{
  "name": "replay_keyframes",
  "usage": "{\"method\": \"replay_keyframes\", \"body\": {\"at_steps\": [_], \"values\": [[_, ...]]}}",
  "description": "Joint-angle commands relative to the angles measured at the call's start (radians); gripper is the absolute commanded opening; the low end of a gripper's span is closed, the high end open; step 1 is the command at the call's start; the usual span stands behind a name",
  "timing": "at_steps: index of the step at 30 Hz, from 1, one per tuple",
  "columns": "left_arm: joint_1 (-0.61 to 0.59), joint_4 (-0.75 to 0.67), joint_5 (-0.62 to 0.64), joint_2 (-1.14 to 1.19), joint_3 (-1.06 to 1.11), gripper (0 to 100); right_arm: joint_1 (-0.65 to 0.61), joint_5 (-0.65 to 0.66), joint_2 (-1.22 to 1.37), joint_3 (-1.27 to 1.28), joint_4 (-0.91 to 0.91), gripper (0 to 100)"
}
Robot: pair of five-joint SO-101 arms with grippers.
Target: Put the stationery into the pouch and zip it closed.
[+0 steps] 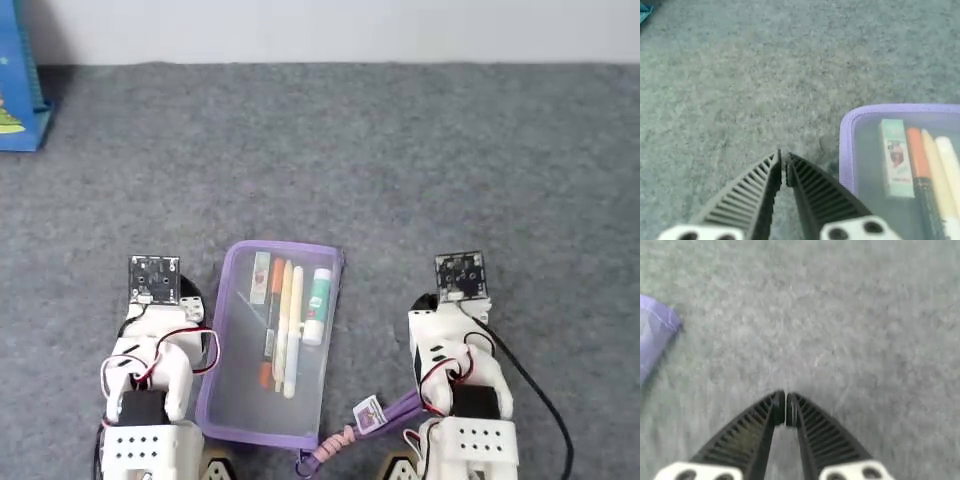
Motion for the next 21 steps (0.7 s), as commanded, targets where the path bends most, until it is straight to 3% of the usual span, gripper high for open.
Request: {"method": "replay_keyframes", "body": {"at_steps": [1, 10, 16, 21], "values": [[-0.005, -0.025, -0.011, -0.009, -0.013, 1, 0.002, -0.051, -0.013, 0.008, -0.022, 0.8], [-0.005, 0.180, -0.015, -0.012, -0.013, 1, 0.002, -0.057, -0.013, 0.018, 0.018, 0.8], [-0.003, 0.178, -0.015, -0.012, -0.013, 1, 0.002, -0.049, -0.012, 0.018, 0.140, 0.9], [-0.003, 0.178, -0.015, -0.012, -0.013, 1, 0.002, -0.051, -0.013, 0.018, 0.142, 0.9]]}}
